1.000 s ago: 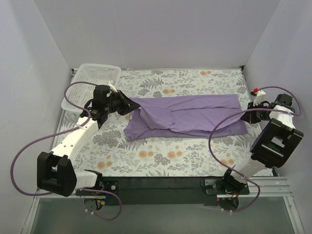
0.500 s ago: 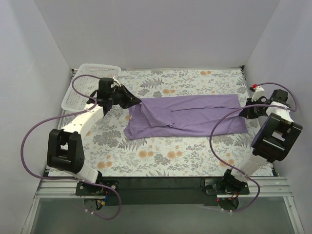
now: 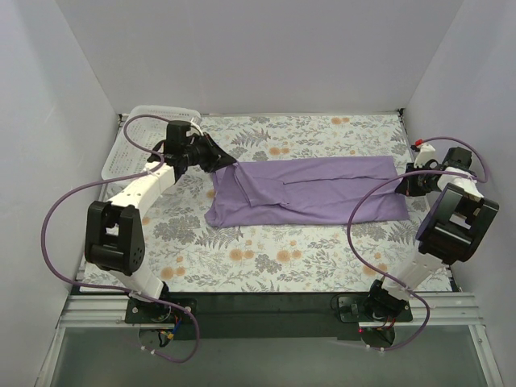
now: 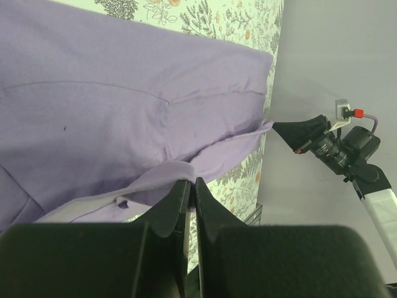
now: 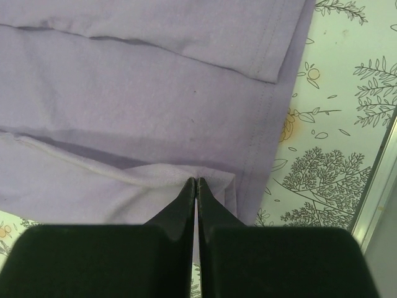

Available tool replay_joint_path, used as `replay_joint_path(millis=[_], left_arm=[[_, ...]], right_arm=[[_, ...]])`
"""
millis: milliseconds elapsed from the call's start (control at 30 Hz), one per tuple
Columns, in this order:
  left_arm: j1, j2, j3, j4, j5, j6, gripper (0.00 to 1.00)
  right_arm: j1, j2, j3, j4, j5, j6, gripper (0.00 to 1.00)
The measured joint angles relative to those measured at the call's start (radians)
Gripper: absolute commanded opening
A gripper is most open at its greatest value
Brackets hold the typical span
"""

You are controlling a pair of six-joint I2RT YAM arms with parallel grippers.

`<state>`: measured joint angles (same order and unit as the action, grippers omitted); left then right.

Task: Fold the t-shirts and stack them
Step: Fold the tshirt

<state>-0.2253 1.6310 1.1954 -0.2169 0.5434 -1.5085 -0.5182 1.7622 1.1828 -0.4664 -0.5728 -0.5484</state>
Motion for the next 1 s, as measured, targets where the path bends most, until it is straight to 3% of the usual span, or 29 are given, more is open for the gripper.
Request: replay_joint_path(millis=[1000], left_arm=[[0.03, 0.025, 0.039, -0.019, -0.058, 0.036, 0.0]], right_arm=[[0.005, 0.02, 0.0, 0.052, 0.122, 0.053, 0.01]])
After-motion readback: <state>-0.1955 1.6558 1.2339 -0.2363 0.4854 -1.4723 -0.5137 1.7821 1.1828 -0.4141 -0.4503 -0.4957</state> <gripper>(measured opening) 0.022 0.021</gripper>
